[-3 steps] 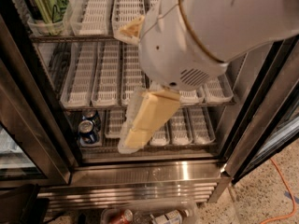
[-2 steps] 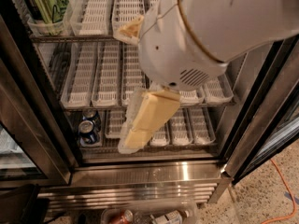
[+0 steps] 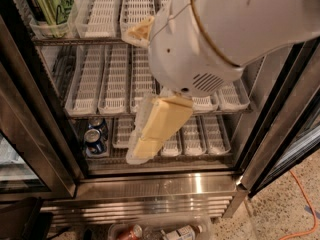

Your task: Pick green can from top shelf of fridge

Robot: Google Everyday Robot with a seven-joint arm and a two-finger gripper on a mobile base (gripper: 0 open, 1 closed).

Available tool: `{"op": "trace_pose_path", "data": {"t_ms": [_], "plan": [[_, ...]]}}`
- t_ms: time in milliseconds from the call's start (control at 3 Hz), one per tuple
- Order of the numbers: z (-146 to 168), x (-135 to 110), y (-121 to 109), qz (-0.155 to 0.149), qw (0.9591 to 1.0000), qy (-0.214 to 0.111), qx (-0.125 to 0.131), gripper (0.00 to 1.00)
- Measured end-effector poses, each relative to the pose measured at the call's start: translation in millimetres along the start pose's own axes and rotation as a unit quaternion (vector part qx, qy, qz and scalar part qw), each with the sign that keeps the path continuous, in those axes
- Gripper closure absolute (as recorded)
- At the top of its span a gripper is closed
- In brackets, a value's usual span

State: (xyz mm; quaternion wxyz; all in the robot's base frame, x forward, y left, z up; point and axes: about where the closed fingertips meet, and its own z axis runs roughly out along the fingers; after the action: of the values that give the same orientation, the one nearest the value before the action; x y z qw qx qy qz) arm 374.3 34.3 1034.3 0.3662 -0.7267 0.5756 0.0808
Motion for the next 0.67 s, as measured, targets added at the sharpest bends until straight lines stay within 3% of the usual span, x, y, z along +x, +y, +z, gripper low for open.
{"op": "trace_pose_path", "data": {"t_ms": [333,667], "plan": [[0,0,0,0.000,1.0000,0.000,0.000,0.00],[9,-12,-11,0.016,0.9987,-0.030,0.037,0.00]]}}
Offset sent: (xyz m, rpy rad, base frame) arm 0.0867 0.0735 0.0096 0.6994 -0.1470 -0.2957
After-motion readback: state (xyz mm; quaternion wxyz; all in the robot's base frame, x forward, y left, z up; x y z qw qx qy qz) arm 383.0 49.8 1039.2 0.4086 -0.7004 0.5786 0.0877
